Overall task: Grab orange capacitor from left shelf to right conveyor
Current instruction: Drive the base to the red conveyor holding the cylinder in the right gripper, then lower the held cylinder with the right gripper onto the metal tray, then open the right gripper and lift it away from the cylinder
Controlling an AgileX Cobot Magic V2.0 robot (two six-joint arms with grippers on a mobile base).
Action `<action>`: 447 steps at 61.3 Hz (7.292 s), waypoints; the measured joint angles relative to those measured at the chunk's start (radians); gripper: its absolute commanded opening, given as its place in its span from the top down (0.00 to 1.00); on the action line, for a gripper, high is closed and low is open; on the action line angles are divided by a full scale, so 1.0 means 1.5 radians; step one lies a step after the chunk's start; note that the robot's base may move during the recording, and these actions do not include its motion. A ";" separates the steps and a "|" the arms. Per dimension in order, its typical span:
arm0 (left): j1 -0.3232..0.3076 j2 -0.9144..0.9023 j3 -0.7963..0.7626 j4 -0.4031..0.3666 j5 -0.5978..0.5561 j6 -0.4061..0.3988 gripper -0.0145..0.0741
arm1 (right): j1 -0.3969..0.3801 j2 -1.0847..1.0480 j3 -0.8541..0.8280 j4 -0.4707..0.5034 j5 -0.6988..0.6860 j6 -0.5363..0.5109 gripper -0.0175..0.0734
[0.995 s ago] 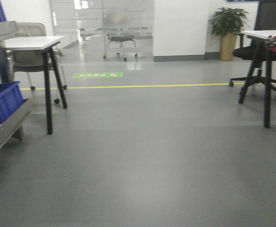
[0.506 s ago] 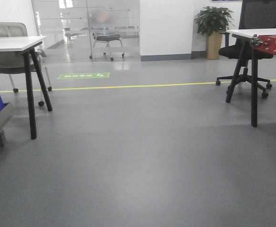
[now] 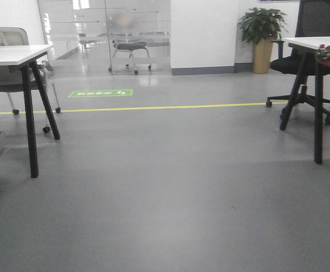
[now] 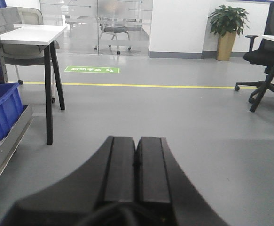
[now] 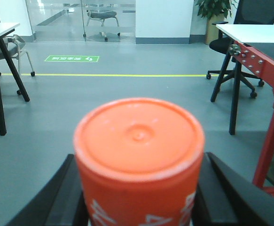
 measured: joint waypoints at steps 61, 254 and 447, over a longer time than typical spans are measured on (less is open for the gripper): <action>0.000 0.000 0.000 0.000 0.000 0.000 0.98 | 0.000 0.000 0.000 0.000 0.000 0.000 0.77; 0.000 0.000 0.000 0.000 0.000 0.000 0.98 | 0.000 0.000 0.000 0.000 0.000 0.000 0.77; 0.000 0.000 0.000 0.000 0.000 0.000 0.98 | 0.013 1.137 -0.007 -0.003 -1.057 -0.043 0.14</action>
